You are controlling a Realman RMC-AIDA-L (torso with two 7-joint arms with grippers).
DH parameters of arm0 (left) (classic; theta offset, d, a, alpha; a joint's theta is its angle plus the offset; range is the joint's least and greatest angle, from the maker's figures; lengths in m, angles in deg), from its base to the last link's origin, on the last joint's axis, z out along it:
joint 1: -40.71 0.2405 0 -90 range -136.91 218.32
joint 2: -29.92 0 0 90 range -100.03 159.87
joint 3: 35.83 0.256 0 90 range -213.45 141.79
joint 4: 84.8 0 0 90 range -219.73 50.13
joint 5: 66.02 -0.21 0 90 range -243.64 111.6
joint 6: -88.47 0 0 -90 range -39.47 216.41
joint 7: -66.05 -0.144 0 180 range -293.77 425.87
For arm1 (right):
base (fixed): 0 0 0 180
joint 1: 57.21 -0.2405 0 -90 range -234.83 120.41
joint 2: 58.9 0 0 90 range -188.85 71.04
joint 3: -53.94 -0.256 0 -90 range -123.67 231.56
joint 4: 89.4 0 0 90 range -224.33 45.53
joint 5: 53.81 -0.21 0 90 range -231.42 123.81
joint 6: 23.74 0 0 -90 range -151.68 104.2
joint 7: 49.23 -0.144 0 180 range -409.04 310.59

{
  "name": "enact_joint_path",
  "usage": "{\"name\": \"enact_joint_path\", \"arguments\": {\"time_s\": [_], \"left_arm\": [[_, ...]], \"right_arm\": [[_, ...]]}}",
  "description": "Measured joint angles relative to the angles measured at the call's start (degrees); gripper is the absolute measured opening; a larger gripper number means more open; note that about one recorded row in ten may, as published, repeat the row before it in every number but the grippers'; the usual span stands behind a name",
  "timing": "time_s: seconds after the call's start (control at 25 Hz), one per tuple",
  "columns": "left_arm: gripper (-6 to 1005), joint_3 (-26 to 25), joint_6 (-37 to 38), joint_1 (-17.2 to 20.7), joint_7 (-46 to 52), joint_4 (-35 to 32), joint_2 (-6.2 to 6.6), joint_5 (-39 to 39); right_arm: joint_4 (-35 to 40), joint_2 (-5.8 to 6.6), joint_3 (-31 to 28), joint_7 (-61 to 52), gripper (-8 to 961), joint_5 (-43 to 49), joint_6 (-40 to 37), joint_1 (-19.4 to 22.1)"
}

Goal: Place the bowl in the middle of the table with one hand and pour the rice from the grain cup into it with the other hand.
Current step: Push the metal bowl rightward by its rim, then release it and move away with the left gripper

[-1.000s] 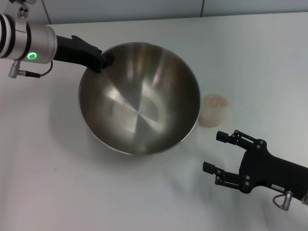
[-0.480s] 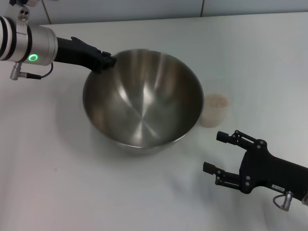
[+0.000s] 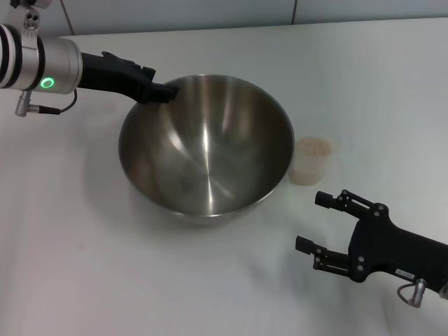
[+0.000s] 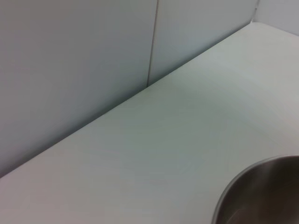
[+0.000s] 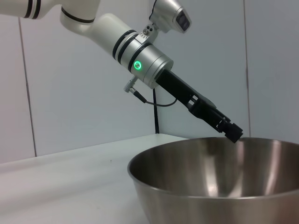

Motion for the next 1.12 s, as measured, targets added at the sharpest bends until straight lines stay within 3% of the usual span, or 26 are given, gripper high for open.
{"name": "enact_joint_path", "arguments": {"time_s": [0.32, 0.92, 1.04, 1.12], "left_arm": [[683, -0.3, -0.3, 0.0, 0.1, -0.2, 0.07, 0.5], [798, -0.4, -0.6, 0.9, -0.4, -0.8, 0.24, 3.2], [798, -0.5, -0.5, 2.7, -0.7, -2.4, 0.4, 6.6], [798, -0.7, 0.4, 6.2, -2.2, -5.5, 0.51, 12.4]], "right_arm": [[-0.1, 0.0, 0.0, 0.0, 814, 0.0, 0.0, 0.0], [-0.1, 0.0, -0.1, 0.0, 813, 0.0, 0.0, 0.0], [0.0, 0.0, -0.1, 0.0, 813, 0.0, 0.0, 0.0], [0.0, 0.0, -0.1, 0.0, 813, 0.0, 0.0, 0.0]]}}
